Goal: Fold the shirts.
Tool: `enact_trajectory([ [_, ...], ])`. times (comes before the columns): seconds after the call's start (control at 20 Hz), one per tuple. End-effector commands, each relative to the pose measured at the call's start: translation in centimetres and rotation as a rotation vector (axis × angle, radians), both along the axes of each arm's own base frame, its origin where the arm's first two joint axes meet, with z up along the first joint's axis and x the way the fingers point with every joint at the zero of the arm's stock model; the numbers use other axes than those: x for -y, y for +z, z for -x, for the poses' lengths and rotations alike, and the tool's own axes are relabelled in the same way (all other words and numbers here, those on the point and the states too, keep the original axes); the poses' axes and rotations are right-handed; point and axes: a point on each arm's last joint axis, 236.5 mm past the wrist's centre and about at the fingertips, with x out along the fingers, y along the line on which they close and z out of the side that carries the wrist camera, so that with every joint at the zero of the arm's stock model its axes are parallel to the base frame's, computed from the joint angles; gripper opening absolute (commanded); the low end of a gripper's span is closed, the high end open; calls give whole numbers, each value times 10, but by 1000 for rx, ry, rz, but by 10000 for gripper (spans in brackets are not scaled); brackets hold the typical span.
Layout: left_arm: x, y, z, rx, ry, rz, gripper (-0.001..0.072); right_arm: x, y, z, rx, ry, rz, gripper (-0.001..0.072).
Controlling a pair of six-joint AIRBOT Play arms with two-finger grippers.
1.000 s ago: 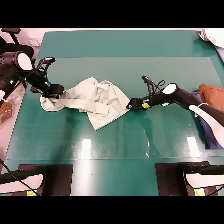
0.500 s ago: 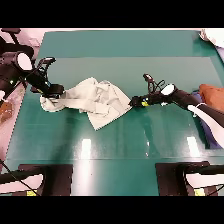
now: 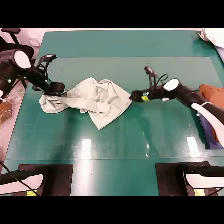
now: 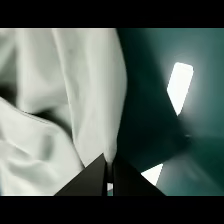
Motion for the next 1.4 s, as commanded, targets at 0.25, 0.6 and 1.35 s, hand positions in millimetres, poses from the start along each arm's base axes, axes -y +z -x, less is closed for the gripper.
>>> enact_trajectory([
  [0.25,-32,225,-32,632,29,-87,22,84,279,-43,549,-210,-140,14],
  [0.6,-46,448,35,1291,97,-31,22,176,465,27,904,-406,-149,14],
  [1.35,-1,479,148,1379,-140,97,23,174,451,46,786,-335,-105,16],
])
